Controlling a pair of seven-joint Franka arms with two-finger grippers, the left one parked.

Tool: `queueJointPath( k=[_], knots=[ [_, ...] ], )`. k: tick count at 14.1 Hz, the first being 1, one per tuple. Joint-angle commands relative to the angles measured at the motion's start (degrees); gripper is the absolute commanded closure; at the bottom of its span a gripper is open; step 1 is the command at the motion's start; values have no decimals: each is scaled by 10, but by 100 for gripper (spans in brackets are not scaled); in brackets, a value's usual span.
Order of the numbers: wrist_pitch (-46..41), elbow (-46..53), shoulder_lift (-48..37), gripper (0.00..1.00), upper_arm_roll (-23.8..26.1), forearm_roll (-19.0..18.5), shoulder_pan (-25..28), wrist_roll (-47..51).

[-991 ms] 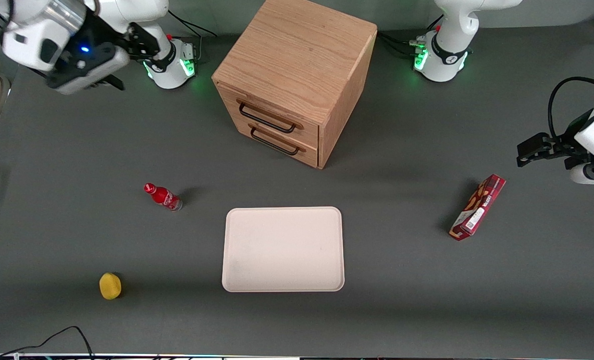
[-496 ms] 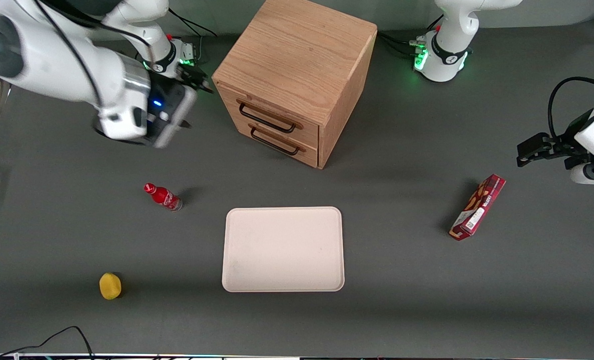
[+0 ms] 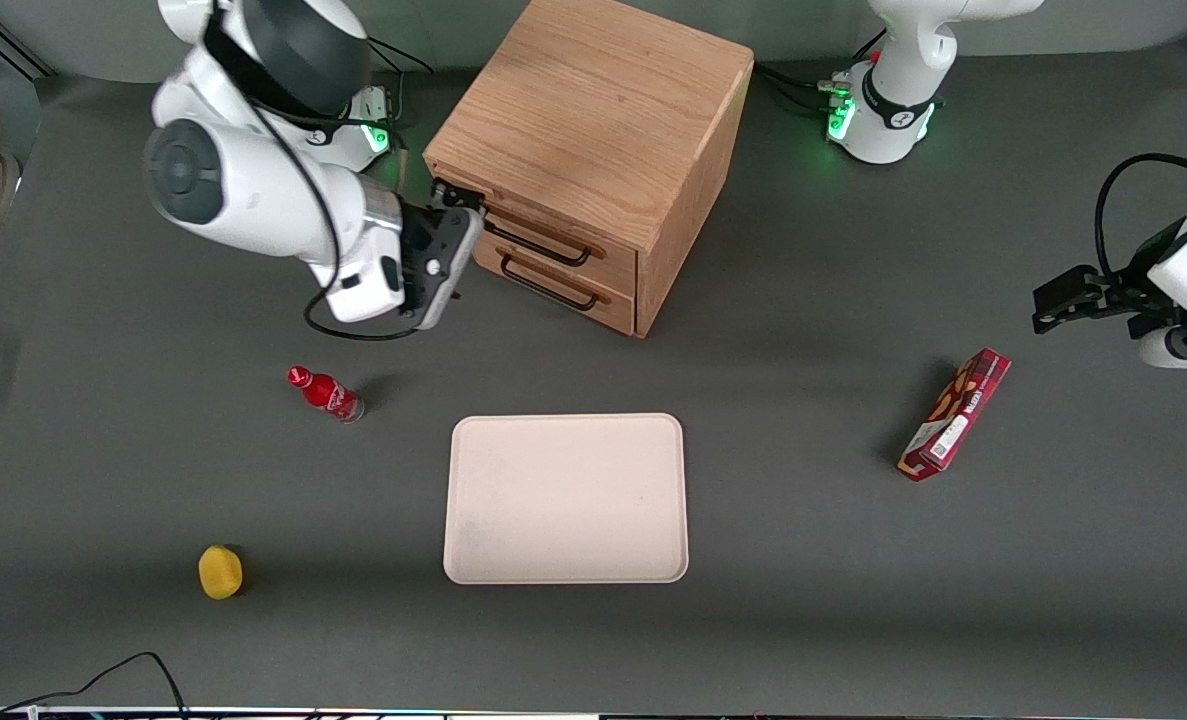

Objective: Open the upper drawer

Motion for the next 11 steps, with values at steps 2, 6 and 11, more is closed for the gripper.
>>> queueJointPath(
  k=[2,6,11],
  knots=[
    [64,-84,-30,0,28,-9,-11,-22],
    [117,-150,-53,0,31,-9,-13,-50],
    [147,-181,-54,0,40,1,-12,-45]
  ],
)
